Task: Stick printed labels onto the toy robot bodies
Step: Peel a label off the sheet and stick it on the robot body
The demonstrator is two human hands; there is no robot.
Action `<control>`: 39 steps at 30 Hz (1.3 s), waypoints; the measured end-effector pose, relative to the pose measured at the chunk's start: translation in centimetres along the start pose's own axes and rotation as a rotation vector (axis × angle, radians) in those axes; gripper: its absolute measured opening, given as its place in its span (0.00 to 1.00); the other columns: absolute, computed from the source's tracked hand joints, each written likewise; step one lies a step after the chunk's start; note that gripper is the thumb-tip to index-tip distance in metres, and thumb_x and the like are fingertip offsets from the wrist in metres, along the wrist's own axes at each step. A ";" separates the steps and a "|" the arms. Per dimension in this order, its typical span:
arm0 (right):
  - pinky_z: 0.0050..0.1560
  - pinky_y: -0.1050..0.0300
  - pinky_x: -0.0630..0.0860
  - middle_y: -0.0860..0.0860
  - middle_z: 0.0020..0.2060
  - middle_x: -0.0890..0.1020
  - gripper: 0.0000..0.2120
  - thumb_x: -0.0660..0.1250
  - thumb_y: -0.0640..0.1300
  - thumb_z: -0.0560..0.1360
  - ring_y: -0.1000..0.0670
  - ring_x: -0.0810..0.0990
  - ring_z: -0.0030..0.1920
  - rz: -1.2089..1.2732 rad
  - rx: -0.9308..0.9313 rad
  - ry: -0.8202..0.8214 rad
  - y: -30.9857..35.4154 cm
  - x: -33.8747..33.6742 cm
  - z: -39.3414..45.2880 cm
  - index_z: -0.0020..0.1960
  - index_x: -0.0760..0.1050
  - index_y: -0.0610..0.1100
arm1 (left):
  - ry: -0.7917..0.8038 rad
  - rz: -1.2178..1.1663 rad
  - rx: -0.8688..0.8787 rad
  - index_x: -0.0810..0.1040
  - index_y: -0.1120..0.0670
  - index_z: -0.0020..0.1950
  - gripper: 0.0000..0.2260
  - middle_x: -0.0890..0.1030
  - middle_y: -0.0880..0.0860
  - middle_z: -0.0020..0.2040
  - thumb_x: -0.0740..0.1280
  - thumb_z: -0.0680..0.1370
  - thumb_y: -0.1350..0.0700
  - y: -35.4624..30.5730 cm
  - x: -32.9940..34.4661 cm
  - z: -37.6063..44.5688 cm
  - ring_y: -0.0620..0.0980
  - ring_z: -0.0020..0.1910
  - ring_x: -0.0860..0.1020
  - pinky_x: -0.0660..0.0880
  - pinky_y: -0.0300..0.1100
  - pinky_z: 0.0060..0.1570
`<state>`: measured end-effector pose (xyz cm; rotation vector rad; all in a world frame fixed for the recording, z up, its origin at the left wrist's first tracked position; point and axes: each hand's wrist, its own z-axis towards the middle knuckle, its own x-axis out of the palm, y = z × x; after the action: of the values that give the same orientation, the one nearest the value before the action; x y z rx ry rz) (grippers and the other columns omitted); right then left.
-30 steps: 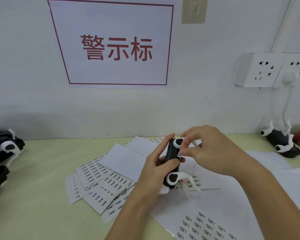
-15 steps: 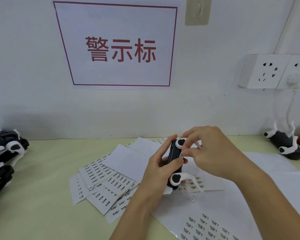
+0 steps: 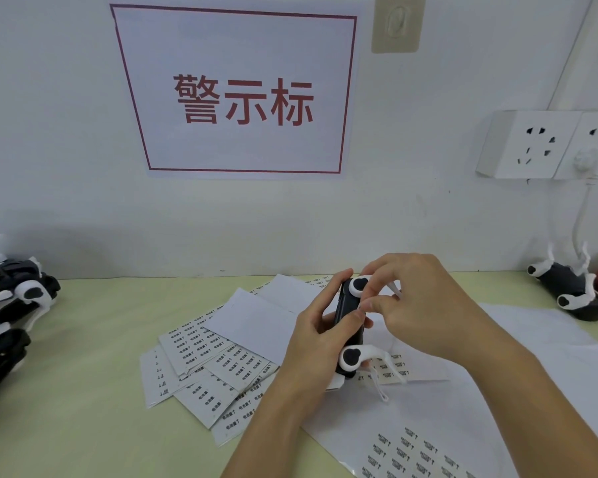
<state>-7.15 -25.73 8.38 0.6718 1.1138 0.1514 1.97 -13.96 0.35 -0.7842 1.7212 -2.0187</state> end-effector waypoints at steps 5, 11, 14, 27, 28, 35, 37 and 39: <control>0.54 0.57 0.74 0.64 0.50 0.77 0.11 0.74 0.39 0.72 0.57 0.75 0.56 -0.005 -0.024 -0.024 0.2 0.3 0.0 0.34 0.83 0.51 | -0.022 -0.001 0.001 0.76 0.30 0.64 0.25 0.86 0.55 0.51 0.73 0.67 0.43 0.0 0.1 0.0 0.54 0.52 0.83 0.80 0.60 0.57; 0.61 0.47 0.76 0.64 0.55 0.76 0.08 0.73 0.42 0.72 0.56 0.74 0.61 -0.030 -0.032 -0.057 0.2 0.5 -0.2 0.37 0.83 0.53 | -0.038 -0.008 -0.001 0.76 0.30 0.64 0.24 0.85 0.57 0.53 0.73 0.68 0.43 -0.2 0.1 -0.1 0.59 0.56 0.83 0.78 0.65 0.58; 0.61 0.47 0.76 0.63 0.54 0.77 0.07 0.73 0.43 0.72 0.56 0.74 0.60 -0.050 -0.026 -0.074 0.3 0.5 -0.2 0.37 0.84 0.53 | -0.044 -0.030 0.002 0.76 0.30 0.64 0.25 0.85 0.59 0.52 0.73 0.67 0.44 -0.1 0.1 0.0 0.62 0.56 0.82 0.81 0.61 0.53; 0.49 0.55 0.69 0.66 0.55 0.78 0.04 0.74 0.50 0.72 0.58 0.74 0.52 -0.222 0.057 -0.136 1.1 0.6 -0.2 0.39 0.84 0.57 | -0.049 -0.017 0.007 0.76 0.29 0.63 0.25 0.85 0.57 0.50 0.72 0.66 0.42 0.1 -0.1 0.1 0.55 0.48 0.83 0.80 0.61 0.55; 0.48 0.56 0.68 0.66 0.55 0.78 0.04 0.74 0.51 0.72 0.59 0.72 0.51 -0.234 0.065 -0.133 1.1 0.6 -0.2 0.39 0.83 0.58 | -0.050 -0.014 0.009 0.76 0.29 0.63 0.25 0.85 0.56 0.49 0.72 0.66 0.42 0.1 -0.1 0.1 0.54 0.47 0.82 0.78 0.62 0.56; 0.42 0.57 0.67 0.64 0.56 0.79 0.02 0.75 0.52 0.71 0.56 0.76 0.52 -0.279 0.142 -0.150 1.2 0.6 -0.1 0.40 0.84 0.58 | -0.043 -0.019 0.010 0.76 0.29 0.63 0.25 0.84 0.50 0.43 0.72 0.67 0.43 0.0 -0.1 0.1 0.51 0.44 0.81 0.79 0.65 0.54; 0.37 0.59 0.66 0.63 0.53 0.81 0.01 0.76 0.53 0.70 0.55 0.78 0.50 -0.283 0.156 -0.158 1.2 0.7 -0.1 0.41 0.84 0.57 | -0.040 -0.021 0.012 0.76 0.29 0.63 0.25 0.85 0.51 0.44 0.72 0.67 0.43 0.0 0.0 0.0 0.52 0.45 0.81 0.78 0.66 0.55; 0.35 0.63 0.64 0.62 0.51 0.81 0.02 0.76 0.53 0.70 0.54 0.78 0.48 -0.284 0.165 -0.165 1.3 0.8 0.0 0.42 0.84 0.57 | -0.033 -0.032 0.021 0.76 0.30 0.63 0.25 0.85 0.52 0.46 0.72 0.67 0.43 0.1 0.0 0.0 0.53 0.46 0.81 0.80 0.64 0.54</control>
<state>-6.55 -24.37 8.49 0.6521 1.0569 -0.2374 2.02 -13.96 0.27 -0.8392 1.6773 -2.0295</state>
